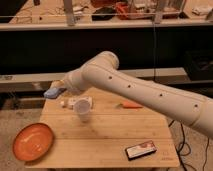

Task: Place the white sponge in the ceramic bowl

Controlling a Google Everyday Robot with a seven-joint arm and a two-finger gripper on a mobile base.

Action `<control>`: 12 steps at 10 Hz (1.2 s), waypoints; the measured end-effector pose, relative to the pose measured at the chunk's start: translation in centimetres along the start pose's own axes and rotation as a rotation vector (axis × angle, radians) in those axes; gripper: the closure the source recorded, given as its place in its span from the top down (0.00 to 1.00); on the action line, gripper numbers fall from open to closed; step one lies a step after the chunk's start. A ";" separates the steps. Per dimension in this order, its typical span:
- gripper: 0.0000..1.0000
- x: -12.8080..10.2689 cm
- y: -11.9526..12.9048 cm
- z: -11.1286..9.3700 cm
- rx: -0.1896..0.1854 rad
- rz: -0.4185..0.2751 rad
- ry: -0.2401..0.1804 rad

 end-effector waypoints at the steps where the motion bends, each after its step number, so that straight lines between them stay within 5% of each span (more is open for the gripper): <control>1: 0.00 -1.0 -1.2 1.3 -0.027 -0.041 -0.026; 6: 0.00 -7.0 -4.3 8.4 -0.203 -0.325 -0.205; 10: 0.00 -9.8 -0.2 10.4 -0.300 -0.465 -0.243; 12: 0.00 -10.5 1.9 11.2 -0.338 -0.549 -0.218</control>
